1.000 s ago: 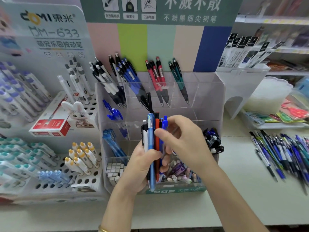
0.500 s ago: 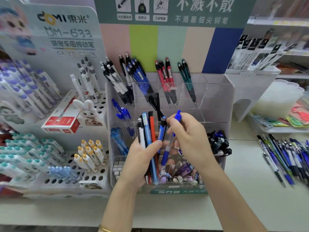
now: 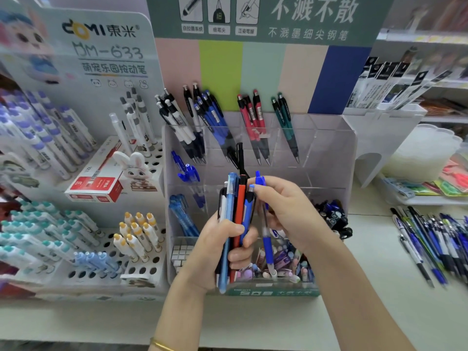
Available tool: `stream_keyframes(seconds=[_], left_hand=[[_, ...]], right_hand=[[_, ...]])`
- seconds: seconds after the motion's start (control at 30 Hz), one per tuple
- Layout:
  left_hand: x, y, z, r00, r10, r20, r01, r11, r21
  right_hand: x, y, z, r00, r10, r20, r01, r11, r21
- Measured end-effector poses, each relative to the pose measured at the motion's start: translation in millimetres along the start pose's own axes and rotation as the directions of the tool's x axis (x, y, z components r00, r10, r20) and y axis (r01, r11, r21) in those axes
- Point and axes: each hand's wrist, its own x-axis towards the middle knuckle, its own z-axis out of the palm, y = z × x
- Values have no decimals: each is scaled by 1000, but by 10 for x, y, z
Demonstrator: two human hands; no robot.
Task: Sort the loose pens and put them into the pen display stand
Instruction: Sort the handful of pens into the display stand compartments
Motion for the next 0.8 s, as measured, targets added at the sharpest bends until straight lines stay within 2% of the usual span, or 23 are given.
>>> stream_keyframes(seconds=[0.13, 0.23, 0.37, 0.53, 0.63, 0.7, 0.8], left_hand=[[-33, 67, 35, 1000, -7, -6, 8, 992, 129], [-51, 79, 40, 1000, -23, -19, 27, 975, 222], [-45, 69, 31, 999, -25, -45, 35, 973, 226], [-53, 124, 41, 979, 118, -164, -62, 948, 313], [-108, 196, -11, 964, 167, -204, -94, 940, 328], [-151, 227, -51, 960, 187, -207, -109, 934, 340], [-209, 259, -99, 949, 218, -230, -145, 944, 295]], right_hand=[[43, 19, -23, 990, 4, 139, -5, 1000, 9], [65, 1, -36, 988, 9, 156, -3, 999, -35], [66, -6, 3, 997, -57, 47, 60, 996, -65], [129, 92, 85, 968, -221, -121, 191, 957, -218], [134, 63, 128, 952, -235, -197, 210, 968, -141], [121, 20, 156, 971, -192, -140, 179, 979, -100], [140, -15, 217, 991, -132, 19, 133, 984, -118]])
